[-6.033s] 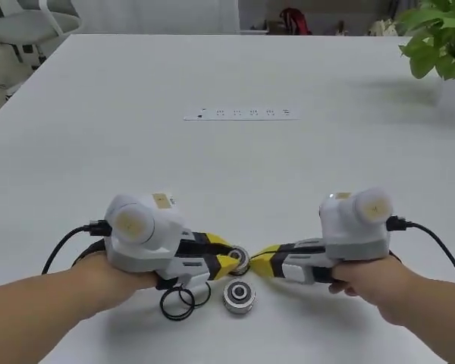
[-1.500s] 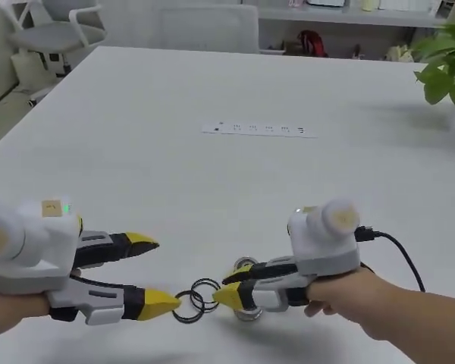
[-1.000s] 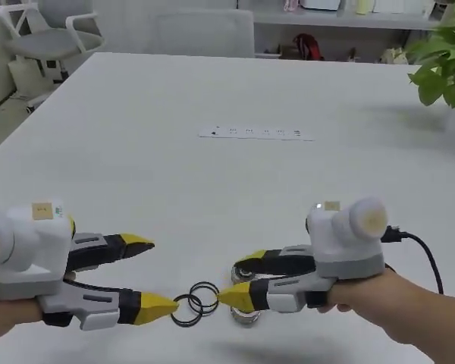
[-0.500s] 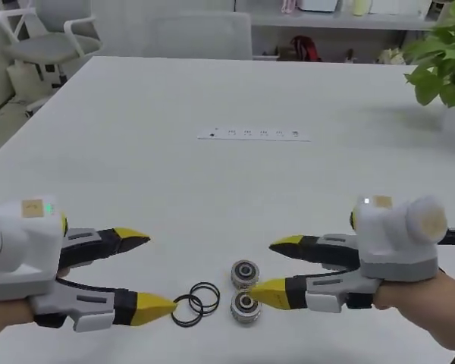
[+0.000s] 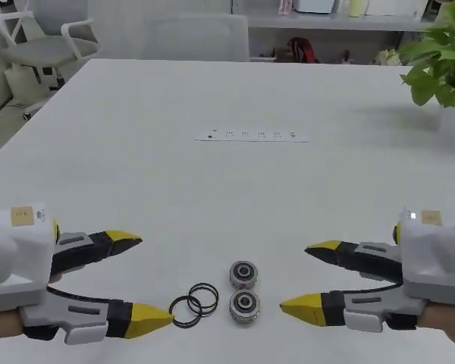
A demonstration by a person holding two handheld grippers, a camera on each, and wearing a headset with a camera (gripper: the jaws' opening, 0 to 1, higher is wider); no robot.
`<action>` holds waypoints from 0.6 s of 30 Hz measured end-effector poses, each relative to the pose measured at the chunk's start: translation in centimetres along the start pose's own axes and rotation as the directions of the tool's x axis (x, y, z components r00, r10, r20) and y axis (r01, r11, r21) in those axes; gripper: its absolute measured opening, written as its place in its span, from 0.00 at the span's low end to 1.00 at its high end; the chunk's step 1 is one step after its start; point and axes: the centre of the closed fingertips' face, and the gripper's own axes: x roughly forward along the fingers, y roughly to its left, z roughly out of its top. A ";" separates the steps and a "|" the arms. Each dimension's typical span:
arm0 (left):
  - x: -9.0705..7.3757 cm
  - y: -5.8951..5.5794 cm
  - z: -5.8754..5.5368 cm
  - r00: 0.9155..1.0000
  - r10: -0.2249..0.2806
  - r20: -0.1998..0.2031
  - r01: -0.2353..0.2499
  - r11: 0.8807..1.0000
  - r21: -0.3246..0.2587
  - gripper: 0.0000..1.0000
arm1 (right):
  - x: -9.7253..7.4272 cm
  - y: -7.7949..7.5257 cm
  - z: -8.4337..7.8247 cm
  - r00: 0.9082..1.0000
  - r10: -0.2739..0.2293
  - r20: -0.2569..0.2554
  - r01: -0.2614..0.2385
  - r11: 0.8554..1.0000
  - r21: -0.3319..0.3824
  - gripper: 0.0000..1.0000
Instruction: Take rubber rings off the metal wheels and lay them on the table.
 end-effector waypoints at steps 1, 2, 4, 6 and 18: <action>-0.1 0.1 0.0 1.000 0.006 0.002 -0.006 1.000 -0.005 0.78 | -0.3 0.0 -0.1 1.000 -0.008 0.003 0.008 1.000 -0.002 0.65; -0.1 0.1 0.0 1.000 0.011 0.004 -0.011 1.000 -0.010 0.79 | -0.4 -0.1 -0.1 1.000 -0.014 0.005 0.014 1.000 -0.001 0.65; -0.2 0.1 0.1 1.000 0.016 0.012 -0.016 1.000 -0.016 0.80 | -0.8 -0.4 -0.2 1.000 -0.029 0.010 0.029 1.000 0.007 0.67; -0.4 0.2 0.1 1.000 0.022 0.015 -0.022 1.000 -0.017 0.80 | -1.2 -0.5 -0.2 0.999 -0.040 0.015 0.040 0.999 0.010 0.68; -1.1 0.4 0.2 0.998 0.051 0.024 -0.050 0.998 -0.023 0.81 | -2.3 -0.7 -1.0 0.997 -0.079 -0.010 0.078 0.996 -0.033 0.72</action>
